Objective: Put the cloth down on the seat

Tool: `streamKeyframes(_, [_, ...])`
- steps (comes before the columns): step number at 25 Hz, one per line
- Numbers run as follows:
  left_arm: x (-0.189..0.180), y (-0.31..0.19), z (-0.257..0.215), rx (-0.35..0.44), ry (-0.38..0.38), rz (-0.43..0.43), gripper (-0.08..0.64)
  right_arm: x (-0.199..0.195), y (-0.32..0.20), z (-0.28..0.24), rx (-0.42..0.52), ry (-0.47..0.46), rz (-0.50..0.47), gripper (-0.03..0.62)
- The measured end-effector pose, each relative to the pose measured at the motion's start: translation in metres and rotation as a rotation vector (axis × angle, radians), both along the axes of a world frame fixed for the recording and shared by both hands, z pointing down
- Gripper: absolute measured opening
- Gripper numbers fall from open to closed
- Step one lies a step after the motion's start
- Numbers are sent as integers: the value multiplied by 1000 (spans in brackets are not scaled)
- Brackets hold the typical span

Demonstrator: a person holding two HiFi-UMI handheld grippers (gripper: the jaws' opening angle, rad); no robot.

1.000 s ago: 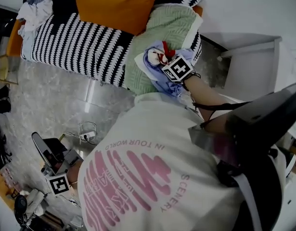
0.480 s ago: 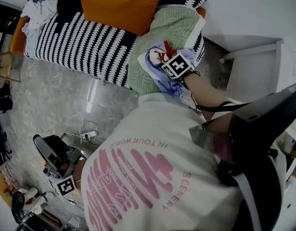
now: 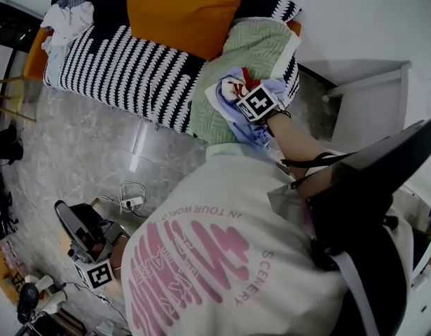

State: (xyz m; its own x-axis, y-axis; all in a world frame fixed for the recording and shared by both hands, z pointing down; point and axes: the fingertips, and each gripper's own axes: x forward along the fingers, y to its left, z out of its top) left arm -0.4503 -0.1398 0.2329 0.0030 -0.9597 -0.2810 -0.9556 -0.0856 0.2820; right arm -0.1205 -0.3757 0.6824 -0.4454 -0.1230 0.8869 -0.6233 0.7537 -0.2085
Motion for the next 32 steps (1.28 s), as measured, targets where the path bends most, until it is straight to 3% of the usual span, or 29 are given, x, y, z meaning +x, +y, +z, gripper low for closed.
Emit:
streamKeyframes(7, [-8, 29, -1, 19, 13, -44, 9, 5, -1, -7, 70, 7, 63, 163])
streamKeyframes(17, [12, 115, 14, -16, 54, -121, 9, 40, 16, -38, 140, -66, 251, 259])
streamKeyframes(23, [51, 207, 16, -41, 52, -172, 9, 55, 38, -71, 132, -171, 329, 265])
streamKeyframes(27, [76, 271, 21, -65, 48, -203, 9, 67, 49, -114, 230, -233, 360, 282])
streamKeyframes(32, [108, 307, 31, -48, 61, -187, 9, 89, 74, -183, 392, -441, 450, 284])
